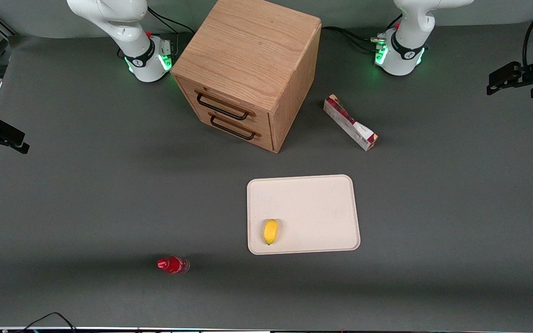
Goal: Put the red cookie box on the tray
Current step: 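Move the left gripper over the red-and-white cookie box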
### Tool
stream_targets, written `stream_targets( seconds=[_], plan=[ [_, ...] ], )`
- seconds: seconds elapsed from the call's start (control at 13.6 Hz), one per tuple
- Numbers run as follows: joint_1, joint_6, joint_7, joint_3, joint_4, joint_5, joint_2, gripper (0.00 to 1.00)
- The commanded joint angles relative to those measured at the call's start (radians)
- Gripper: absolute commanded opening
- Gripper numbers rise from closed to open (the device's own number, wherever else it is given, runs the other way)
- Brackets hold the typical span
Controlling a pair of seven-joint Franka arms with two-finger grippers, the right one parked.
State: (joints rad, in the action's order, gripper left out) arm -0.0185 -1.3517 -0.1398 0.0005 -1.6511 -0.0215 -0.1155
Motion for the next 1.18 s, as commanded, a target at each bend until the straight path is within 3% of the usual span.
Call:
stream_targets(
  seconds=[0.0,0.29,0.59,0.81,1.1],
  plan=[
    [0.009,0.045,-0.032,0.004,0.062,-0.018,0.040,1.00],
    [0.015,0.104,0.047,-0.029,0.044,-0.002,0.077,1.00],
    [0.015,0.077,0.418,-0.132,-0.090,0.136,0.077,1.00],
    [0.015,-0.097,0.745,-0.285,-0.258,0.150,0.073,1.00],
    [0.017,-0.396,0.983,-0.427,-0.519,0.167,0.066,1.00]
  ],
)
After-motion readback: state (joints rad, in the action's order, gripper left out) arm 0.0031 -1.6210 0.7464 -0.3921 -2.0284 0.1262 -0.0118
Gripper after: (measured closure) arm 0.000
